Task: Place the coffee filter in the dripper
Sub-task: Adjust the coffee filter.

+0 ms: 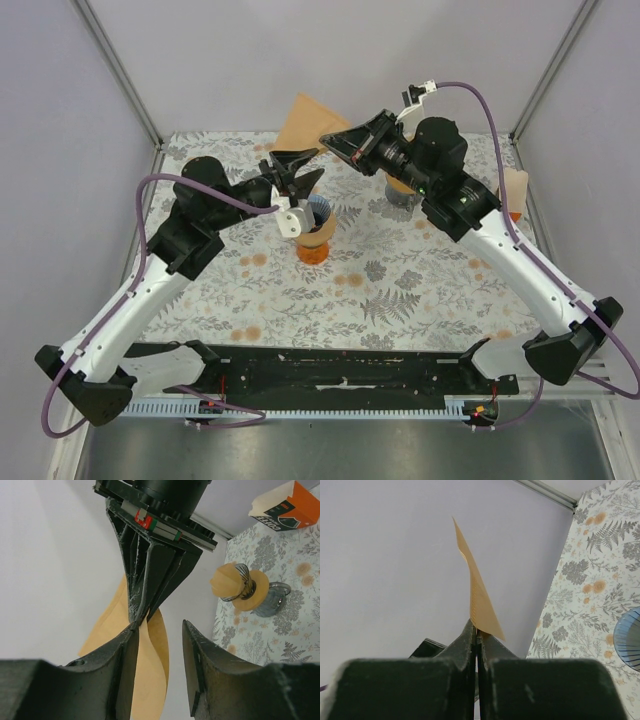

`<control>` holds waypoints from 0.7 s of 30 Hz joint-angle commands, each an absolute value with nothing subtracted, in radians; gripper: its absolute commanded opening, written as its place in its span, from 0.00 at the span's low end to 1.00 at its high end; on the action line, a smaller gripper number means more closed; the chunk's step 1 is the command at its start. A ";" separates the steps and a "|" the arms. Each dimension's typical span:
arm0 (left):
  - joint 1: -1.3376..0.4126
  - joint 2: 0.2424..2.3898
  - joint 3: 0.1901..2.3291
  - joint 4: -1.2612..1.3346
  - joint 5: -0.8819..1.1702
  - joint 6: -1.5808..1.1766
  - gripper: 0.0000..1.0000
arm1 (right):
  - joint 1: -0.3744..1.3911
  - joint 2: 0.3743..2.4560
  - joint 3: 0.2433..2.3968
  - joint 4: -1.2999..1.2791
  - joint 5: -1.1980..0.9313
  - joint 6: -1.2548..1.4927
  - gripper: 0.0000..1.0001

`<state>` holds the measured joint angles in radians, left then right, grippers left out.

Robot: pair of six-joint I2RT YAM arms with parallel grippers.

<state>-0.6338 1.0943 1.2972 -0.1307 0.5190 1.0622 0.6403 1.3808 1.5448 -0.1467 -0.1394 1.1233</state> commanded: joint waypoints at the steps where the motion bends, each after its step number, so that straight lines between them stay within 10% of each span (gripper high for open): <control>1: -0.672 1.117 1.354 -0.149 0.393 1.128 0.44 | 0.658 1.350 1.537 -0.086 -0.081 1.149 0.00; 9: -0.678 1.123 1.359 -0.118 0.269 1.129 0.32 | 0.672 1.315 1.499 -0.077 -0.051 1.138 0.00; 21: -0.680 1.155 1.393 -0.108 0.253 1.132 0.42 | 0.689 1.313 1.480 -0.031 -0.031 1.173 0.00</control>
<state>-0.6720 1.1526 1.3445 -0.1509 0.2626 1.1110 0.6788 1.3396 1.4921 -0.0921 -0.0620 1.1450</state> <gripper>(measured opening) 0.426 0.006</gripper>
